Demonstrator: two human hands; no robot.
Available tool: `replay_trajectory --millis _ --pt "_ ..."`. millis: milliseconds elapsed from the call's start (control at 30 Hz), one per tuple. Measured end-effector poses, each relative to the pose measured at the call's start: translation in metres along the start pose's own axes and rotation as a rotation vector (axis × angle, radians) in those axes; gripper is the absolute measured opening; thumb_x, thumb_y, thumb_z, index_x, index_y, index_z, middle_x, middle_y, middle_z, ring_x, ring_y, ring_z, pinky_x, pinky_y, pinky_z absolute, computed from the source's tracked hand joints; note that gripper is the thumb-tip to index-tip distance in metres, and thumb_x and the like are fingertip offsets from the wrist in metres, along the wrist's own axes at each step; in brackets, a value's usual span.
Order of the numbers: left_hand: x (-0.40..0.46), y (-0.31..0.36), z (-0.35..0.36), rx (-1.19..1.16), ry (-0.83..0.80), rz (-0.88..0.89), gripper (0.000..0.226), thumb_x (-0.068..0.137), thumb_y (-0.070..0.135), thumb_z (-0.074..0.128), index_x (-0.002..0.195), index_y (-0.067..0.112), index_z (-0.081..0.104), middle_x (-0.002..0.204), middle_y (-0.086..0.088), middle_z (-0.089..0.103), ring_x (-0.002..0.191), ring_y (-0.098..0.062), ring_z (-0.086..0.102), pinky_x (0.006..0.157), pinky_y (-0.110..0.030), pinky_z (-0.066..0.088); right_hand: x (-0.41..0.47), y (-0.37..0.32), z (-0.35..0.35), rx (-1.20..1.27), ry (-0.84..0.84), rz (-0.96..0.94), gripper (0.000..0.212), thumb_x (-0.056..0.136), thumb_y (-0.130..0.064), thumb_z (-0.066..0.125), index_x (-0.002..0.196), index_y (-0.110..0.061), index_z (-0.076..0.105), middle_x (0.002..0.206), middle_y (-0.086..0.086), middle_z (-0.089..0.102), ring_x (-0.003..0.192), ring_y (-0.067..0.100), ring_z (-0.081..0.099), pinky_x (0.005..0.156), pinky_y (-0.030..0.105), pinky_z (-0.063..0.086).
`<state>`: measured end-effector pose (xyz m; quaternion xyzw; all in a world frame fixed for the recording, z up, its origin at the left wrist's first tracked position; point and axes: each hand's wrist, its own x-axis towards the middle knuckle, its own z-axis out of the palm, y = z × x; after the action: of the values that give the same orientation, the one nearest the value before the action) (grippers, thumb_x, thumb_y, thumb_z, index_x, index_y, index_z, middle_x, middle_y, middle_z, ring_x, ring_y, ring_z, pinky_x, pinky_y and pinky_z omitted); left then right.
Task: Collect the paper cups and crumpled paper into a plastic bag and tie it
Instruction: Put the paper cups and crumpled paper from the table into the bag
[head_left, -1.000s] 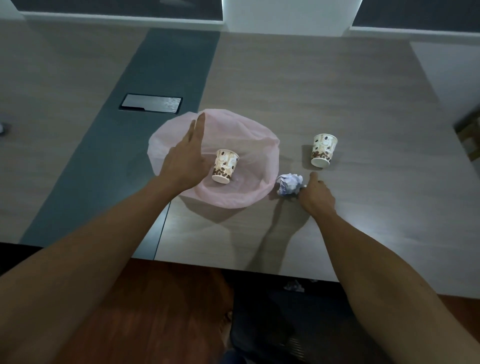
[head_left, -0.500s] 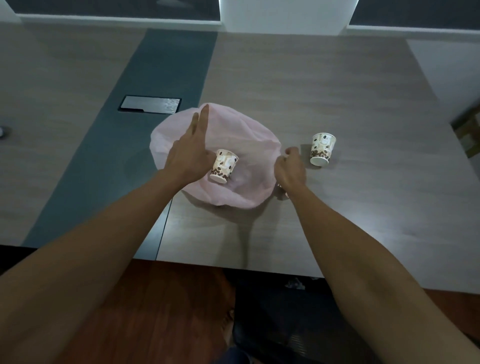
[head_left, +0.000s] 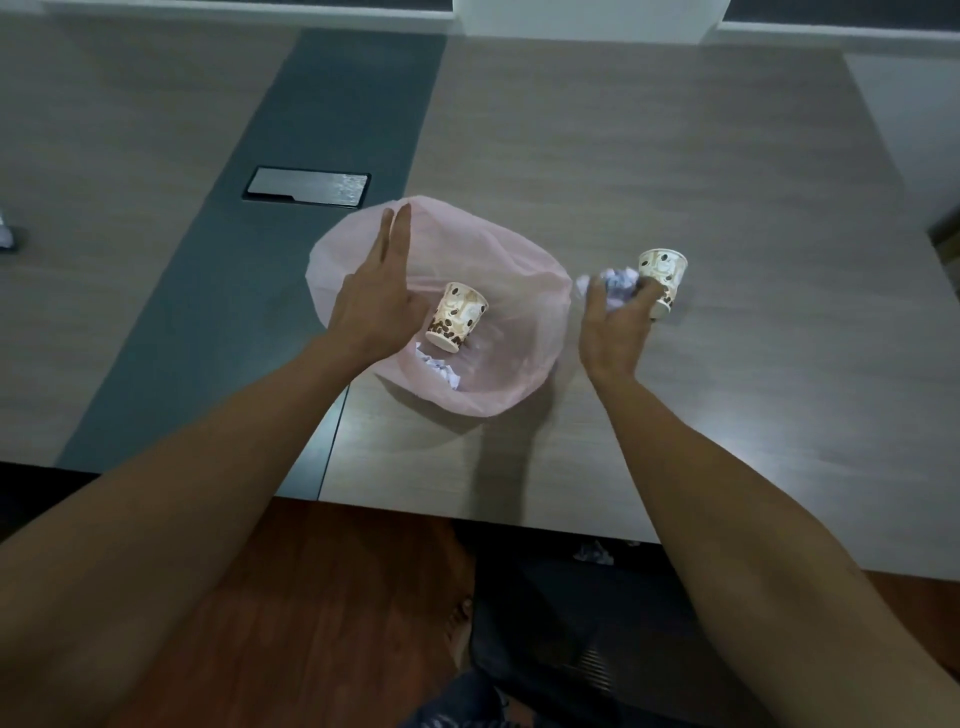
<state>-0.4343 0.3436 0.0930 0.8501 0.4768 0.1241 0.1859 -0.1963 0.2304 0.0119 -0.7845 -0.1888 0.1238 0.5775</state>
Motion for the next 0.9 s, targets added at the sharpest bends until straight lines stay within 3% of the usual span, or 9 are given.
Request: replay_trajectory --millis 100,200,267,367,467,533,633,767,900 --pt "0.004 0.006 -0.001 -0.021 0.023 -0.02 0.1 0.086 0.016 0.063 0.162 0.027 0.0 0.171 0.005 0.008 0.12 -0.04 0.058 0.098 -0.048 0.047 -0.025 -0.042 0.024 0.083 -0.193 -0.196 0.032 0.1 -0.043 0.055 0.12 -0.018 0.046 0.102 -0.007 0.064 0.086 0.003 0.066 0.077 0.037 0.058" --pt "0.006 0.013 -0.003 -0.026 0.055 -0.019 0.097 0.088 0.013 0.061 0.163 0.024 0.0 0.17 0.003 0.011 0.116 -0.039 0.059 0.093 -0.046 0.048 -0.044 -0.039 0.048 -0.252 -0.53 -0.383 0.042 0.104 -0.052 0.038 0.128 -0.022 0.055 0.144 0.004 0.054 0.131 0.018 0.051 0.107 0.04 0.043" --pt "0.007 0.013 -0.005 -0.021 0.065 -0.016 0.097 0.088 0.012 0.06 0.163 0.022 -0.001 0.17 0.001 0.013 0.114 -0.039 0.059 0.091 -0.046 0.049 -0.044 -0.019 0.056 -0.407 -0.411 -0.298 0.046 0.103 -0.054 0.037 0.134 -0.024 0.055 0.163 0.005 0.028 0.148 0.022 0.028 0.116 0.044 0.027" --pt "0.004 0.007 -0.008 -0.015 0.078 -0.009 0.097 0.086 0.011 0.06 0.163 0.017 0.002 0.169 -0.004 0.018 0.115 -0.039 0.058 0.094 -0.047 0.05 -0.038 0.015 0.057 -0.496 -0.297 -0.045 0.026 0.093 -0.038 0.059 0.117 -0.031 0.061 0.166 0.01 0.01 0.152 0.028 0.014 0.119 0.052 0.02" --pt "0.001 -0.003 -0.01 -0.03 0.118 -0.029 0.096 0.086 0.009 0.062 0.163 0.017 0.005 0.163 -0.006 0.031 0.117 -0.037 0.057 0.096 -0.046 0.049 -0.03 0.037 0.053 -0.331 -0.454 0.154 0.032 0.088 -0.017 0.062 0.119 -0.026 0.065 0.151 0.009 0.036 0.136 0.034 0.044 0.111 0.045 0.041" --pt "-0.002 -0.009 -0.012 -0.038 0.136 -0.042 0.096 0.086 0.006 0.062 0.163 0.016 0.005 0.159 -0.01 0.036 0.115 -0.037 0.056 0.094 -0.045 0.048 -0.024 0.036 0.048 -0.201 -0.462 0.136 0.04 0.088 -0.002 0.056 0.127 -0.012 0.062 0.137 0.01 0.053 0.125 0.029 0.055 0.106 0.034 0.045" --pt "-0.004 -0.008 -0.016 -0.054 0.166 -0.073 0.094 0.087 0.006 0.061 0.162 0.017 0.006 0.15 -0.017 0.045 0.098 -0.03 0.054 0.082 -0.041 0.045 -0.002 0.017 0.04 -0.208 -0.429 0.02 0.046 0.087 0.005 0.053 0.13 -0.008 0.06 0.135 0.011 0.056 0.127 0.026 0.053 0.104 0.023 0.037" --pt "0.003 0.015 -0.014 -0.131 0.229 -0.064 0.096 0.088 0.006 0.059 0.162 0.024 0.001 0.152 -0.016 0.042 0.096 -0.033 0.057 0.084 -0.045 0.051 0.04 -0.021 0.023 -0.26 -0.465 -0.17 0.052 0.089 0.003 0.055 0.14 -0.007 0.052 0.141 0.015 0.051 0.133 0.029 0.047 0.107 0.027 0.032" --pt "0.019 0.049 0.003 -0.139 0.286 -0.024 0.097 0.086 0.009 0.058 0.161 0.026 -0.001 0.158 -0.015 0.036 0.093 -0.041 0.061 0.083 -0.049 0.056 0.08 -0.035 0.0 -0.249 -0.511 -0.195 0.057 0.096 -0.001 0.05 0.151 -0.012 0.041 0.155 0.011 0.041 0.142 0.025 0.039 0.115 0.031 0.031"
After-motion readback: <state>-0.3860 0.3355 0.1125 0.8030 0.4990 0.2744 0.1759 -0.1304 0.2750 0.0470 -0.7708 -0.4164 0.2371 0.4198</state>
